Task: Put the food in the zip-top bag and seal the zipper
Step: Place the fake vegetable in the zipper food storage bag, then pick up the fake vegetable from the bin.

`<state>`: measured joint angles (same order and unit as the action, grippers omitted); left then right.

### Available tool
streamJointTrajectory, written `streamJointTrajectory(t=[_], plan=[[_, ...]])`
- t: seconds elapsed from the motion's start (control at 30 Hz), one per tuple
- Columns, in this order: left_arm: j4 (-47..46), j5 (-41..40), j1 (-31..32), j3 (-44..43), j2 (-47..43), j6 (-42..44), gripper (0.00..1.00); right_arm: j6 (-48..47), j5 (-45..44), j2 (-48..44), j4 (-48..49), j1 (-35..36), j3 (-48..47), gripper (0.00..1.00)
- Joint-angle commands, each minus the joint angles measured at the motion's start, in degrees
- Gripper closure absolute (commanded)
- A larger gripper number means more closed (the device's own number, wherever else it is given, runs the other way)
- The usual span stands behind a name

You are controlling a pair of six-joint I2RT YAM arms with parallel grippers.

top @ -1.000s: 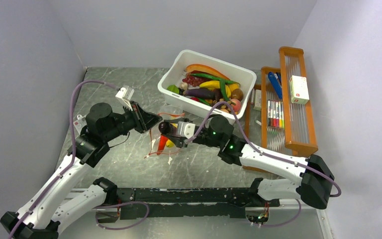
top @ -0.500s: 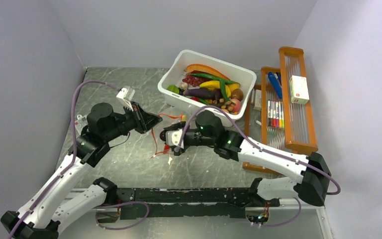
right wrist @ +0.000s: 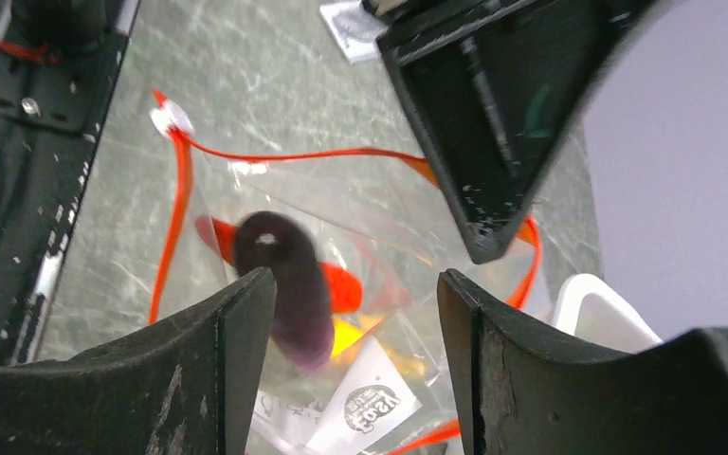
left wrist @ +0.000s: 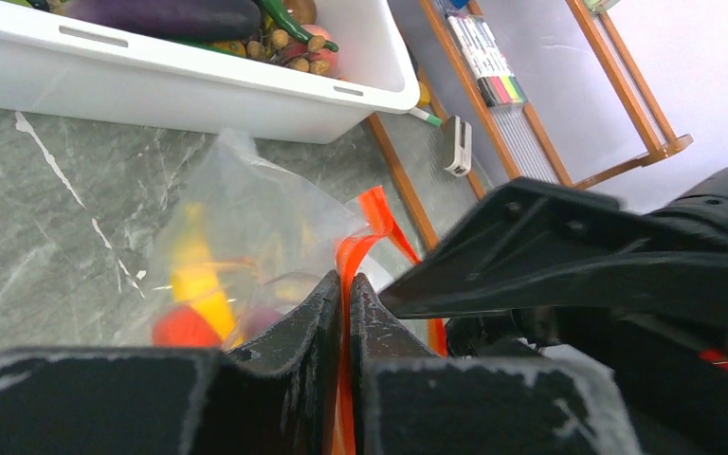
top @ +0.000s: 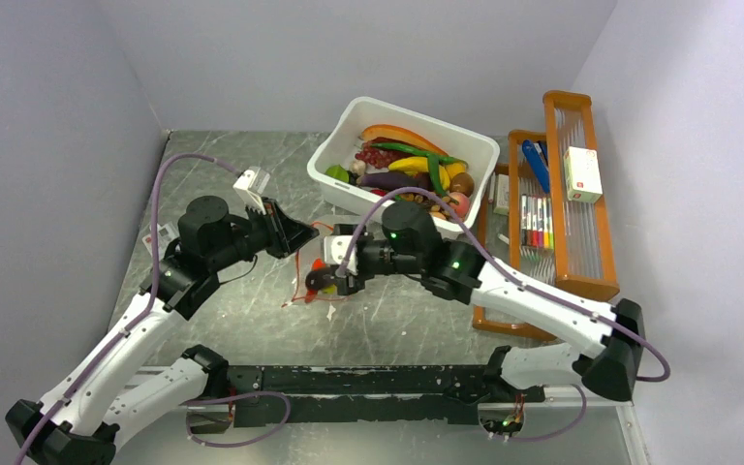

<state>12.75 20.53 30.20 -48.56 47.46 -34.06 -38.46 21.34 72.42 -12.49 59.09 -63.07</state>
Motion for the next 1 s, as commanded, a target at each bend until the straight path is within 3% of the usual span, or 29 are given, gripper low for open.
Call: streamJointTrajectory(t=[0.0, 0.17, 0.27, 0.37, 0.47, 0.57, 0.7, 0.83, 0.97], plan=[[-0.8, -1.3, -0.2, -1.7, -0.3, 0.8, 0.93, 7.5, 1.8, -6.3, 4.2, 0.3, 1.5, 0.36], [2.9, -7.2, -0.3, -2.1, -1.5, 4.2, 0.93, 16.9, -6.5, -8.6, 8.0, 0.1, -0.2, 0.35], [4.6, -9.3, -0.2, -1.8, -2.2, 6.2, 0.93, 20.0, -9.4, -6.6, 5.2, -0.3, -4.5, 0.35], [4.8, -10.7, -0.2, -0.6, -3.1, 7.7, 0.93, 25.0, -18.1, -3.6, 2.8, -1.7, -9.3, 0.36], [3.7, -10.6, -0.2, 1.1, -3.9, 11.3, 0.93, 29.0, -21.4, -0.7, 1.6, -6.1, -12.3, 0.36], [3.4, -6.6, -0.2, 1.5, -3.2, 18.1, 0.93, 33.0, -16.7, 2.4, 0.8, -14.2, -15.5, 0.38], [5.9, 1.7, -0.2, -0.2, -1.0, 25.3, 0.93, 31.5, -19.5, 7.4, -0.8, -19.8, -19.0, 0.40], [5.3, 1.2, -0.2, 1.4, -1.4, 29.7, 0.93, 27.1, -26.0, 14.1, -3.4, -23.1, -23.2, 0.42], [4.7, -2.1, -0.2, 3.2, -2.0, 33.8, 0.93, 23.7, -32.1, 19.7, -1.4, -27.2, -24.4, 0.54]])
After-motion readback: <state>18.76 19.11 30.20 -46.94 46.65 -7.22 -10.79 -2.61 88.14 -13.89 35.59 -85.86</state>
